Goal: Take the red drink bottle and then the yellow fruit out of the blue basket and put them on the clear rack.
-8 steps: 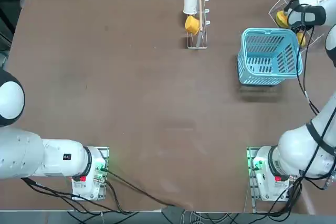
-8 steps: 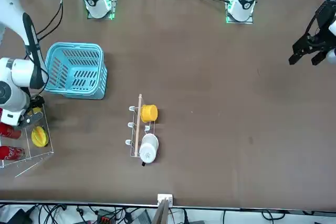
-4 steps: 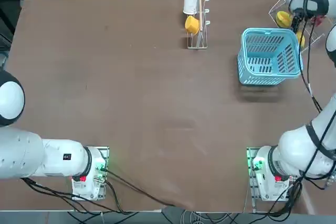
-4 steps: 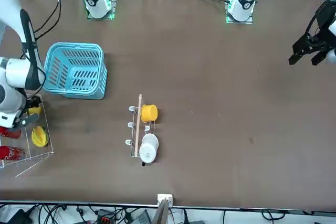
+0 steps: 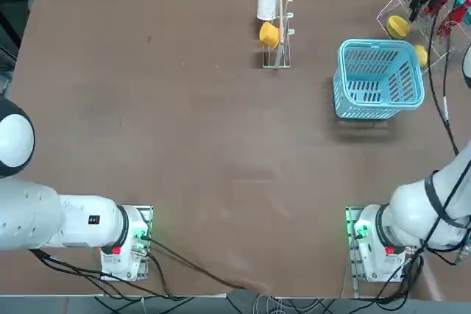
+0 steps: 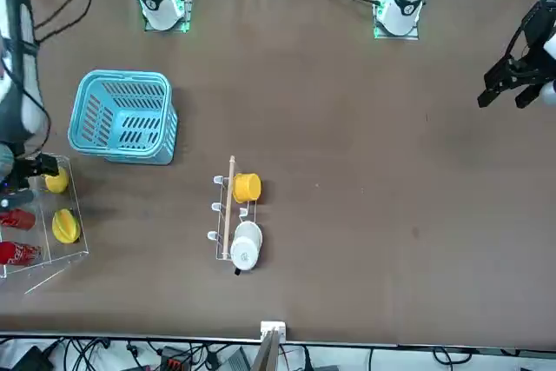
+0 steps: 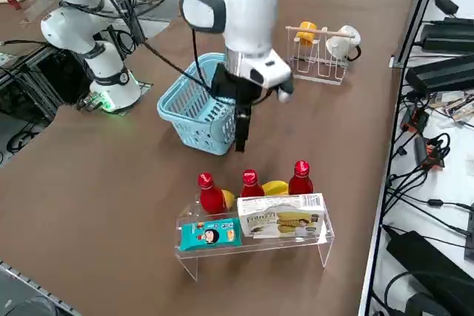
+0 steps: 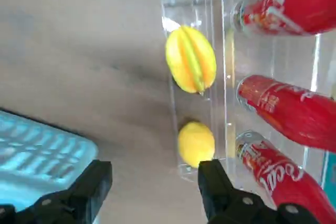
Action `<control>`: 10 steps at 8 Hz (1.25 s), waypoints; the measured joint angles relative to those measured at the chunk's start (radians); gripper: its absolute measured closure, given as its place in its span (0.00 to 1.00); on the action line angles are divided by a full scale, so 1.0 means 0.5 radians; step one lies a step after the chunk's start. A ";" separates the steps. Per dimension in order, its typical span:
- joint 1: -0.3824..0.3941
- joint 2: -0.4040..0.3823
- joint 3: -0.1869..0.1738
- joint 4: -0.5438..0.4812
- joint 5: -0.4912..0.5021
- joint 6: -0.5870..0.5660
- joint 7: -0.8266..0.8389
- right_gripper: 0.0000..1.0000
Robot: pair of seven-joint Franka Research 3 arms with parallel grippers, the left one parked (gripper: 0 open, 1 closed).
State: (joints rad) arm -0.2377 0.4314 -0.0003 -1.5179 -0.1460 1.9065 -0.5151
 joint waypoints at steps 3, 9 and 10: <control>0.045 -0.236 0.006 0.006 0.250 -0.160 0.161 0.00; 0.349 -0.676 0.020 -0.003 0.260 -0.554 0.754 0.00; 0.397 -0.724 0.019 -0.037 0.260 -0.569 0.846 0.00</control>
State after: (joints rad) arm -0.0392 0.0694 0.0092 -1.5363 -0.0161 1.6220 -0.0923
